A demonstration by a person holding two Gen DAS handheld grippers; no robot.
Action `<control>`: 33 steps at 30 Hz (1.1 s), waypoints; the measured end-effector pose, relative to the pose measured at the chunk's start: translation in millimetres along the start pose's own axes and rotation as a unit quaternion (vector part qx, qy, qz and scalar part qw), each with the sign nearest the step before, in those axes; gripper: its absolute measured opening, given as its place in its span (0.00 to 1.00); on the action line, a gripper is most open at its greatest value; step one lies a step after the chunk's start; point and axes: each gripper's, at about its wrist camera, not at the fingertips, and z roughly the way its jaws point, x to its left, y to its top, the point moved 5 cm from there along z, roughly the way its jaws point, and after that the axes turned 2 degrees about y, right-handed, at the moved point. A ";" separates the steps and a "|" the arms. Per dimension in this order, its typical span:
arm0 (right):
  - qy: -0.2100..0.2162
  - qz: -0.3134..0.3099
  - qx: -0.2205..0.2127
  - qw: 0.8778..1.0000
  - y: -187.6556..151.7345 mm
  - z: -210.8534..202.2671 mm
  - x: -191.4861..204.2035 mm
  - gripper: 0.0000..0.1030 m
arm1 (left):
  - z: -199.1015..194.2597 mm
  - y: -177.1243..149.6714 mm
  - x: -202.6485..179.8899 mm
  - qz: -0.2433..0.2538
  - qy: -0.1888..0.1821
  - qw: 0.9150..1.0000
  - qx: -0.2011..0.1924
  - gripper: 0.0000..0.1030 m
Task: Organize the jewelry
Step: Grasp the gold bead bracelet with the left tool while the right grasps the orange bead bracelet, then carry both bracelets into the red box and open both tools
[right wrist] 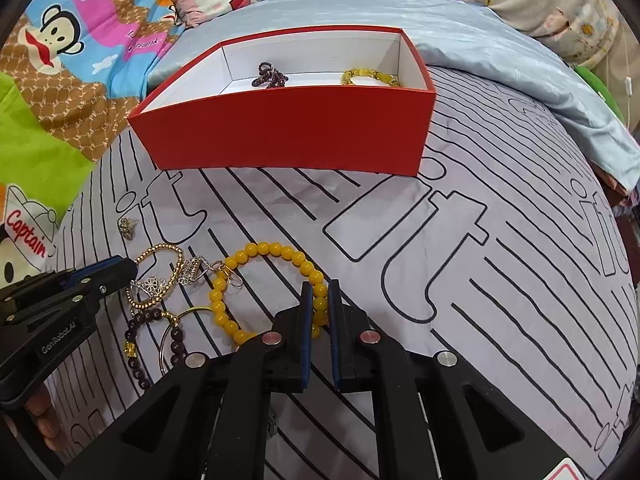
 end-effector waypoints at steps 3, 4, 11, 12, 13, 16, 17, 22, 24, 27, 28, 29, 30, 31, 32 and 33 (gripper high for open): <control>0.006 0.012 -0.001 1.000 -1.1 -4.2 -4.7 0.06 | -0.6 -1.1 -1.4 -0.003 -0.009 1.000 0.005 0.04; 0.006 0.014 -0.003 1.000 -0.8 -6.2 -5.9 0.06 | -1.1 -1.5 -1.9 -0.004 -0.012 1.000 0.006 0.03; 0.009 0.023 -0.023 0.999 6.2 -23.3 -12.2 0.06 | -10.9 -0.5 -7.2 -0.006 -0.030 1.000 0.003 0.01; 0.009 0.023 -0.026 0.999 7.3 -25.6 -12.5 0.06 | -13.5 0.5 -8.3 -0.005 -0.033 0.999 0.001 0.01; 0.010 0.023 -0.030 0.999 9.1 -29.1 -12.5 0.06 | -15.7 2.0 -8.9 -0.005 -0.035 0.999 0.000 0.01; 0.013 0.023 -0.039 0.999 13.6 -37.3 -12.5 0.06 | -24.2 5.4 -11.2 -0.005 -0.042 0.999 -0.008 0.01; 0.014 0.024 -0.043 0.999 15.2 -40.3 -12.5 0.06 | -27.4 6.9 -12.1 -0.005 -0.045 0.999 -0.011 0.01; 0.028 0.029 -0.058 0.997 23.6 -55.7 -12.3 0.06 | -39.5 13.4 -16.0 -0.004 -0.057 0.998 -0.023 0.01; 0.044 0.036 -0.062 0.996 26.2 -61.0 -12.4 0.06 | -43.4 15.8 -17.7 -0.002 -0.058 0.998 -0.027 0.01; 0.054 0.036 -0.069 0.996 30.2 -69.0 -10.9 0.06 | -47.5 18.7 -20.3 -0.002 -0.062 0.998 -0.032 0.01; 0.062 0.038 -0.071 0.995 31.3 -71.0 -10.6 0.06 | -48.5 19.1 -20.9 -0.002 -0.064 0.997 -0.032 0.01; 0.062 0.038 -0.072 0.995 31.7 -72.4 -10.2 0.06 | -48.9 19.5 -21.0 -0.001 -0.065 0.997 -0.033 0.01; 0.059 0.036 -0.074 0.995 31.9 -72.9 -10.1 0.06 | -50.0 20.0 -22.1 -0.001 -0.067 0.997 -0.034 0.01; 0.052 0.033 -0.074 0.995 31.8 -72.1 -10.3 0.06 | -51.2 20.2 -23.1 0.000 -0.068 0.997 -0.034 0.01; 0.046 0.031 -0.072 0.996 31.4 -70.3 -10.8 0.06 | -51.9 20.4 -24.1 0.001 -0.069 0.997 -0.035 0.01; 0.044 0.032 -0.068 0.996 29.7 -67.5 -11.8 0.06 | -52.4 20.3 -25.3 0.002 -0.070 0.997 -0.035 0.01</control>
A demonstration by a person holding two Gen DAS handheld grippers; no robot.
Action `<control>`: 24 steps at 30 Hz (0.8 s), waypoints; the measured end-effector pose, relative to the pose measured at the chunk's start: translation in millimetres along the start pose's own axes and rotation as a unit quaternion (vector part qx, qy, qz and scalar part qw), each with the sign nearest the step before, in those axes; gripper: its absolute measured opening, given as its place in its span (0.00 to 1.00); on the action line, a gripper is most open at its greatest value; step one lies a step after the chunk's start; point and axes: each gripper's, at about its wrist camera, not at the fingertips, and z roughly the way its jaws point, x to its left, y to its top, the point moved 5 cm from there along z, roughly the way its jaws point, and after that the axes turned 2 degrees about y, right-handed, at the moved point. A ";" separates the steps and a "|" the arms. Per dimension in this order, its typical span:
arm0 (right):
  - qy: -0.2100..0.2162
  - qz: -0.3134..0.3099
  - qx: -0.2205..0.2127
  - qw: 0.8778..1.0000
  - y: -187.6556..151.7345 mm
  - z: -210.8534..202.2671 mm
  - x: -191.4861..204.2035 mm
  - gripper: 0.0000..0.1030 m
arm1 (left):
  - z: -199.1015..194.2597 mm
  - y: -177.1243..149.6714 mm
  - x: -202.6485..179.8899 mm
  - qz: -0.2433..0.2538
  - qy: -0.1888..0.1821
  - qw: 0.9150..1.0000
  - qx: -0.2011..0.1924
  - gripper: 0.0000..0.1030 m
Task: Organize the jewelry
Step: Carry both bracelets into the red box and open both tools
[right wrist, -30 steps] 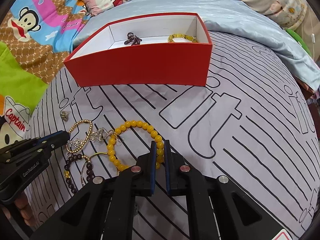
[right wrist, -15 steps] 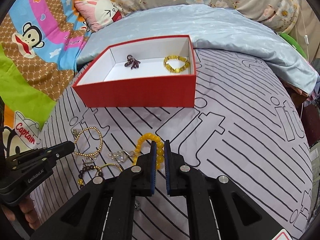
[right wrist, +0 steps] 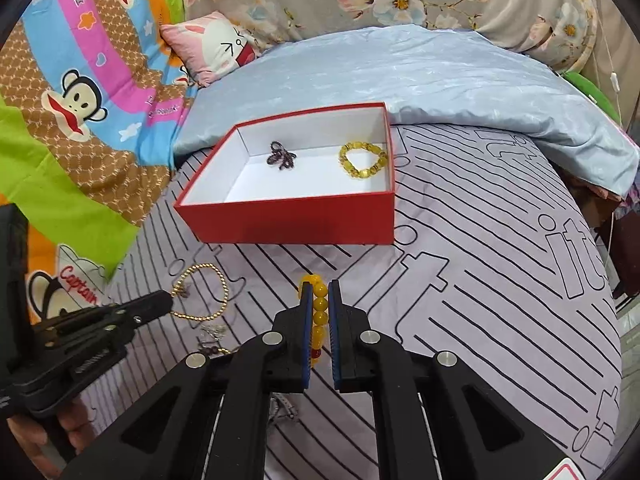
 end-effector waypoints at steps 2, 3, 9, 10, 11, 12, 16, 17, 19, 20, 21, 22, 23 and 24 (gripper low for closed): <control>-0.005 0.002 0.008 1.000 -3.8 6.2 -2.8 0.06 | 0.1 -0.3 -0.6 0.000 0.000 1.000 0.000 0.01; -0.011 0.002 0.012 1.000 -6.4 9.4 -5.0 0.06 | 0.3 -0.6 -0.9 0.000 0.000 1.000 0.001 0.01; -0.020 0.004 0.014 1.000 -12.8 10.7 -11.6 0.06 | -0.9 -1.2 -1.3 -0.002 0.000 1.000 0.000 0.01; -0.019 0.003 0.011 1.000 -11.5 9.5 -11.9 0.06 | -1.1 -1.1 -1.4 -0.002 0.000 1.000 0.000 0.01; -0.019 0.003 0.008 1.000 -9.9 7.5 -11.4 0.06 | -1.3 -0.7 -1.8 -0.002 0.000 1.000 -0.001 0.01; -0.018 0.002 0.006 1.000 -8.4 6.5 -11.3 0.06 | -1.6 -0.3 -2.3 -0.002 0.000 1.000 -0.001 0.01; -0.013 -0.002 -0.007 1.000 0.5 -2.6 -6.8 0.06 | -4.4 3.6 -2.6 0.000 -0.001 1.000 -0.006 0.01; -0.012 -0.003 -0.009 1.000 3.1 -4.4 -5.3 0.06 | -5.2 4.7 -3.1 0.001 -0.001 1.000 -0.007 0.01; -0.009 -0.007 -0.017 1.000 9.4 -8.8 -2.1 0.06 | -7.5 8.8 -4.3 0.003 -0.002 1.000 -0.011 0.01; -0.008 -0.009 -0.020 1.000 12.8 -10.4 -0.5 0.06 | -8.9 11.5 -5.0 0.004 -0.002 1.000 -0.014 0.01; -0.006 -0.011 -0.024 1.000 16.3 -12.3 1.3 0.06 | -10.4 14.3 -5.8 0.006 -0.001 1.000 -0.017 0.01; -0.004 -0.012 -0.028 1.000 19.6 -13.6 3.0 0.06 | -11.2 16.9 -6.7 0.007 0.000 1.000 -0.019 0.01; -0.002 -0.013 -0.031 0.999 23.7 -14.9 4.6 0.06 | -12.4 20.9 -7.6 0.008 0.000 1.000 -0.023 0.01; 0.000 -0.014 -0.035 0.999 27.8 -15.9 6.3 0.06 | -12.7 23.8 -7.9 0.009 0.000 1.000 -0.024 0.01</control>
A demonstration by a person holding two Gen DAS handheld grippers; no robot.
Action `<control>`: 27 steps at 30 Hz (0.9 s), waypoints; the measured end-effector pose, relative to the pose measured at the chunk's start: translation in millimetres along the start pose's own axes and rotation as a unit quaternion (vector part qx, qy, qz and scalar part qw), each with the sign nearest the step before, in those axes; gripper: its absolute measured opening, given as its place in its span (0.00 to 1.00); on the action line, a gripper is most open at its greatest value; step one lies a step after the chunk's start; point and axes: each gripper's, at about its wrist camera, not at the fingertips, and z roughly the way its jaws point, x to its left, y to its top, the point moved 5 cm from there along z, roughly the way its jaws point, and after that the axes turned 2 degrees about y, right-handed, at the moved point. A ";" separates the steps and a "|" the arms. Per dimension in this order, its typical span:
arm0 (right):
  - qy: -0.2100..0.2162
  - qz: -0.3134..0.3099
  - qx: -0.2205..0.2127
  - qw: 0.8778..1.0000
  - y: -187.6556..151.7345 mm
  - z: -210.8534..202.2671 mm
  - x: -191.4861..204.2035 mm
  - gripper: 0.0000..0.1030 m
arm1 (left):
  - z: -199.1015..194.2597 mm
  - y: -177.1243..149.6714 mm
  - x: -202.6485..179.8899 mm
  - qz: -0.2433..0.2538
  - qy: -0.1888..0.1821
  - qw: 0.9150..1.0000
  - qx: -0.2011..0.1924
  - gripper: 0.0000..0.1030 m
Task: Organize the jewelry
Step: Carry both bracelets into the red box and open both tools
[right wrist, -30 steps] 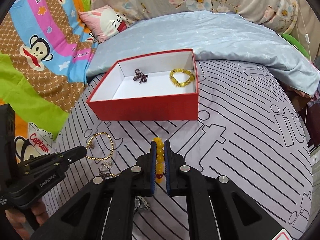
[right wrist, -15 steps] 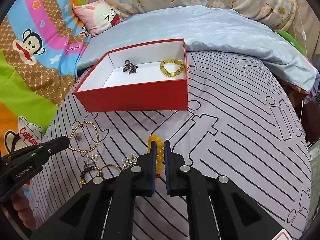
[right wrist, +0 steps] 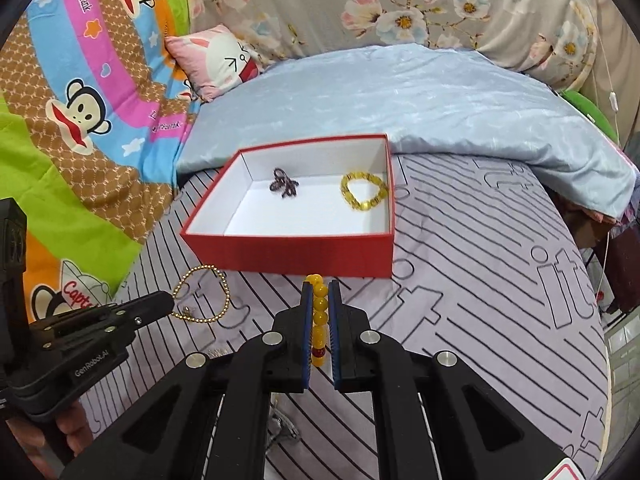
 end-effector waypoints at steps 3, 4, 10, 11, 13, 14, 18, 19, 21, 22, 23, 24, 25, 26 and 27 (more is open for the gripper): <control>0.003 -0.005 -0.011 1.000 12.6 -0.8 3.9 0.06 | -1.4 11.9 -2.2 0.006 0.004 1.000 -0.009 0.01; 0.003 -0.006 -0.014 1.000 16.1 -0.4 4.7 0.06 | -1.5 15.8 -2.8 0.007 0.006 1.000 -0.013 0.01; 0.008 -0.012 -0.032 0.999 42.4 4.4 7.6 0.06 | 2.7 42.9 -5.0 0.016 0.017 0.999 -0.031 0.01; 0.010 -0.011 -0.034 0.999 47.4 5.8 7.4 0.06 | 4.5 49.0 -4.9 0.017 0.020 0.999 -0.034 0.01; 0.011 -0.011 -0.039 0.999 57.2 8.5 7.0 0.06 | 7.2 58.2 -5.0 0.020 0.021 0.999 -0.039 0.01; 0.011 -0.012 -0.042 0.999 63.3 10.6 7.0 0.06 | 8.7 63.1 -5.4 0.021 0.024 0.999 -0.042 0.01; 0.012 -0.010 -0.048 0.999 81.2 20.2 4.6 0.06 | 16.5 85.1 -7.3 0.027 0.026 0.998 -0.052 0.01; 0.010 -0.009 -0.049 0.999 85.9 24.1 3.8 0.06 | 18.9 89.5 -7.2 0.027 0.027 0.998 -0.054 0.01; 0.009 -0.009 -0.048 0.999 91.7 31.1 2.4 0.06 | 24.7 97.8 -7.1 0.027 0.027 0.998 -0.056 0.01; 0.007 -0.008 -0.047 0.999 94.8 35.7 1.5 0.06 | 27.7 101.1 -6.6 0.027 0.027 0.998 -0.057 0.01; 0.005 -0.007 -0.046 0.999 97.2 40.4 0.3 0.06 | 31.5 105.1 -5.9 0.026 0.027 0.998 -0.058 0.01; 0.004 -0.007 -0.044 0.999 99.0 45.1 -1.2 0.06 | 35.3 108.3 -5.5 0.025 0.025 0.998 -0.057 0.01; 0.001 -0.007 -0.042 0.999 100.6 49.7 -2.5 0.06 | 38.1 110.5 -4.8 0.023 0.023 0.998 -0.056 0.01; -0.001 -0.006 -0.039 0.999 101.0 54.4 -3.8 0.06 | 41.0 112.3 -4.1 0.022 0.020 0.998 -0.055 0.01; -0.001 -0.004 -0.034 0.999 101.7 61.0 -6.0 0.06 | 45.7 114.8 -3.0 0.021 0.021 0.998 -0.053 0.01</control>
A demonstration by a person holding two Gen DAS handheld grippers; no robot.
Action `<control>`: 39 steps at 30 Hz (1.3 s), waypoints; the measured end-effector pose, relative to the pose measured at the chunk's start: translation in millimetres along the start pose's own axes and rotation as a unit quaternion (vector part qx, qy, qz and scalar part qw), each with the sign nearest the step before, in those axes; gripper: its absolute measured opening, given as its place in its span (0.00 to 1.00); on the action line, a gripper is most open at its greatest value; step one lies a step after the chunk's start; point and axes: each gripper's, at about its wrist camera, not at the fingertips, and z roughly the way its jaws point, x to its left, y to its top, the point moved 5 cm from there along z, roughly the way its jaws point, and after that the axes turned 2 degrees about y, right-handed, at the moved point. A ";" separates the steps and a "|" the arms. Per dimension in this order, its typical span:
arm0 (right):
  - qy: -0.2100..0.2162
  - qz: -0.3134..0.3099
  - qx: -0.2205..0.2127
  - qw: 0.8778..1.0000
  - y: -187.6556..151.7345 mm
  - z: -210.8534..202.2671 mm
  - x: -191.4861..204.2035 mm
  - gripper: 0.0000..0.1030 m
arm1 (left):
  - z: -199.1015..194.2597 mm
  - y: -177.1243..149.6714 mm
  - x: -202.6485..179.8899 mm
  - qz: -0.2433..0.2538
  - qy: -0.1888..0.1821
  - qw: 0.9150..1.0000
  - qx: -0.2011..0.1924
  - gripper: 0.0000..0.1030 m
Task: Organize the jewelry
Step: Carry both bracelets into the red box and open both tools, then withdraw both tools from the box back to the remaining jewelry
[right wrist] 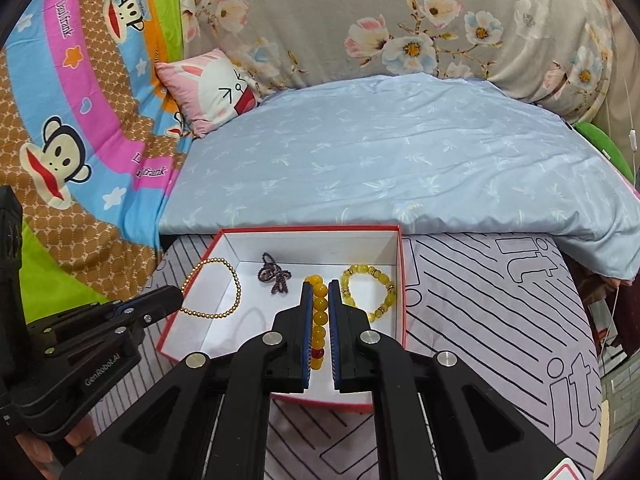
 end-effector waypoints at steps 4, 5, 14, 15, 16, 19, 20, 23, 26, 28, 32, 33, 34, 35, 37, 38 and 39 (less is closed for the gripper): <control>-0.002 0.004 0.016 1.000 -3.0 21.2 -3.8 0.06 | 17.7 3.3 5.6 -0.006 0.004 1.000 0.009 0.01; -0.002 0.005 0.020 1.000 -4.8 26.1 -3.5 0.06 | 23.0 3.6 6.6 -0.007 0.003 1.000 0.012 0.01; 0.021 0.008 0.058 0.998 -19.2 63.4 9.0 0.06 | 56.9 -1.2 11.0 -0.010 0.007 0.999 0.037 0.01; 0.021 0.007 0.060 0.998 -20.4 65.9 9.7 0.06 | 60.9 -2.1 11.1 -0.009 0.007 0.999 0.040 0.01; 0.021 0.005 0.063 0.998 -21.5 69.4 10.5 0.06 | 63.6 -2.6 11.2 -0.009 0.007 0.999 0.041 0.01; 0.019 0.004 0.069 0.997 -23.7 77.6 10.2 0.06 | 73.4 -4.3 12.4 -0.009 0.009 0.999 0.049 0.01; 0.017 0.003 0.070 0.997 -24.5 80.4 9.4 0.06 | 75.8 -4.7 12.9 -0.009 0.010 0.999 0.051 0.01; 0.016 0.002 0.076 0.997 -26.9 87.9 7.3 0.06 | 84.5 -6.9 14.6 -0.011 0.010 0.998 0.059 0.01; 0.011 -0.003 0.085 0.996 -30.3 96.6 5.9 0.07 | 90.0 -8.8 15.6 -0.011 0.011 0.998 0.063 0.01; -0.001 -0.015 0.085 0.996 -32.4 99.1 6.1 0.07 | 91.8 -10.4 15.3 -0.008 0.013 0.998 0.065 0.02; -0.026 -0.026 0.069 0.997 -31.7 93.0 4.3 0.31 | 90.0 -10.8 17.0 -0.004 0.029 0.998 0.056 0.20; -0.026 -0.025 0.066 0.997 -31.2 90.6 4.0 0.35 | 88.7 -10.8 18.4 -0.008 0.032 0.998 0.053 0.26; -0.028 -0.024 0.062 0.997 -30.7 87.4 3.6 0.36 | 87.0 -10.9 19.2 -0.010 0.035 0.998 0.050 0.32; -0.029 -0.023 0.059 0.998 -30.3 84.6 3.4 0.37 | 85.9 -10.7 19.6 -0.010 0.038 0.998 0.048 0.36; -0.028 -0.021 0.057 0.998 -29.2 79.8 3.3 0.37 | 82.9 -11.5 20.0 -0.005 0.047 0.998 0.044 0.37; -0.028 -0.019 0.056 0.998 -29.0 77.1 3.1 0.37 | 81.4 -12.0 20.1 -0.004 0.050 0.998 0.043 0.37; -0.027 -0.017 0.054 0.998 -28.5 74.2 3.3 0.37 | 79.8 -12.6 20.3 -0.005 0.051 0.998 0.043 0.37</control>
